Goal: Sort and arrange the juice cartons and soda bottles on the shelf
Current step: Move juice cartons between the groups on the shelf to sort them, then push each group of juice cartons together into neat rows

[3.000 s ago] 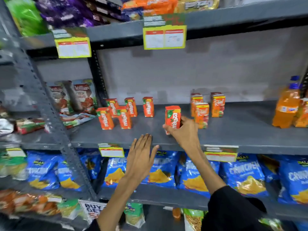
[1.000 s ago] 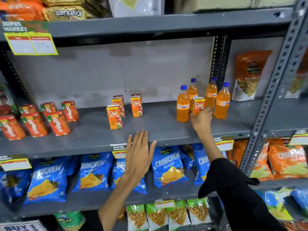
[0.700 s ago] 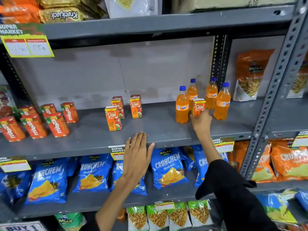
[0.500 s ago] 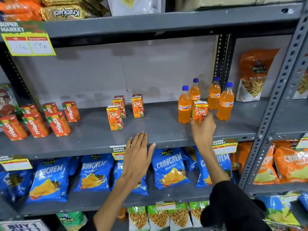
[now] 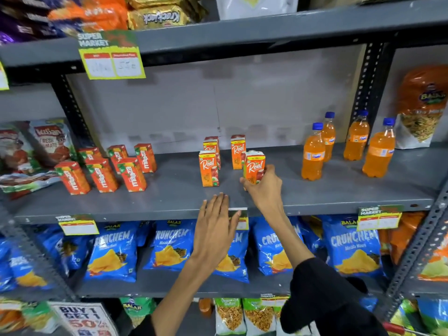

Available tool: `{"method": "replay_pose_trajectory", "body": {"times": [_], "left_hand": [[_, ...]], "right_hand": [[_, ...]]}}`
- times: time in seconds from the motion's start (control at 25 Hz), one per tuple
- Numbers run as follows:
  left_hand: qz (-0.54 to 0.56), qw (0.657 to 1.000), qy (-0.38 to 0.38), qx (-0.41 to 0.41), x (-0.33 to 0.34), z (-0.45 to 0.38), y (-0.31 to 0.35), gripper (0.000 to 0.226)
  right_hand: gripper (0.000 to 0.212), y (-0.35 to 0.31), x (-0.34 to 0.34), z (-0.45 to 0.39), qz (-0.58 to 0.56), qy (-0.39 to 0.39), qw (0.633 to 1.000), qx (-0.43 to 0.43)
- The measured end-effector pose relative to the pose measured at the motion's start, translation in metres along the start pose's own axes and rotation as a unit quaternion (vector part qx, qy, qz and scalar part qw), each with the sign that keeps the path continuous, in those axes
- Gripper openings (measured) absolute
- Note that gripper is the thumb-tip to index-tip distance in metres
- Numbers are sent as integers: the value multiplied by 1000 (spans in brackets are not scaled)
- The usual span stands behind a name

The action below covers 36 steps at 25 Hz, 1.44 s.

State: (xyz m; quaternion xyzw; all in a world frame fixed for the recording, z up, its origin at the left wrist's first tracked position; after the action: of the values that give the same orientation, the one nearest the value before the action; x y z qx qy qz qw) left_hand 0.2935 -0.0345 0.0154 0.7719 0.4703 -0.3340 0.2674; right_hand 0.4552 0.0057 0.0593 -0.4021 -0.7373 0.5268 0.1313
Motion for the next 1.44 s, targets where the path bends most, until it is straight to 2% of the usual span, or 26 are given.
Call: {"method": "replay_pose_trajectory", "body": {"times": [0.32, 0.52, 0.76, 0.84, 0.96, 1.04, 1.2, 1.32, 1.44], "left_hand": [[2, 1000, 13, 5, 6, 0, -2, 59], [-8, 1000, 26, 5, 8, 1, -1, 63], [2, 999, 44, 9, 9, 2, 0, 67], [16, 999, 40, 12, 7, 3, -3, 67], [56, 997, 60, 0, -6, 8, -14, 67], [78, 993, 92, -17, -19, 16, -39, 64], [82, 988, 126, -45, -50, 26, -111, 58], [134, 973, 163, -97, -76, 35, -183, 48], [199, 941, 217, -166, -96, 30, -258, 39]], "right_hand": [[61, -4, 47, -15, 36, -28, 999, 12], [66, 1, 48, -15, 37, -34, 998, 23], [81, 1, 23, -10, 20, -72, 997, 30], [75, 0, 10, 5, 24, -60, 998, -6], [53, -8, -3, 44, 48, 2, 986, -158], [52, -20, 8, 76, 77, 3, 965, -252], [58, -53, 59, 123, 89, -33, 945, -312], [60, -80, 112, 151, 64, -36, 948, -310], [57, -111, 170, 172, 1, -35, 973, -229]]}}
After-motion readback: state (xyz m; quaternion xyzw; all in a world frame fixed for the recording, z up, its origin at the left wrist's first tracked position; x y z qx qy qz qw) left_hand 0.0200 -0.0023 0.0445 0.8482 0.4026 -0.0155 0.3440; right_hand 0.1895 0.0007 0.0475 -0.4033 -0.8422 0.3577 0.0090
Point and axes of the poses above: each hand's wrist, its own z-axis away from the middle knuckle, its own x-axis out of the palm, y = z × x, the point moved 3 cm from there along -z, towards the middle knuckle, and after that the axes turned 11 degrees about y, right-handed, at the moved point
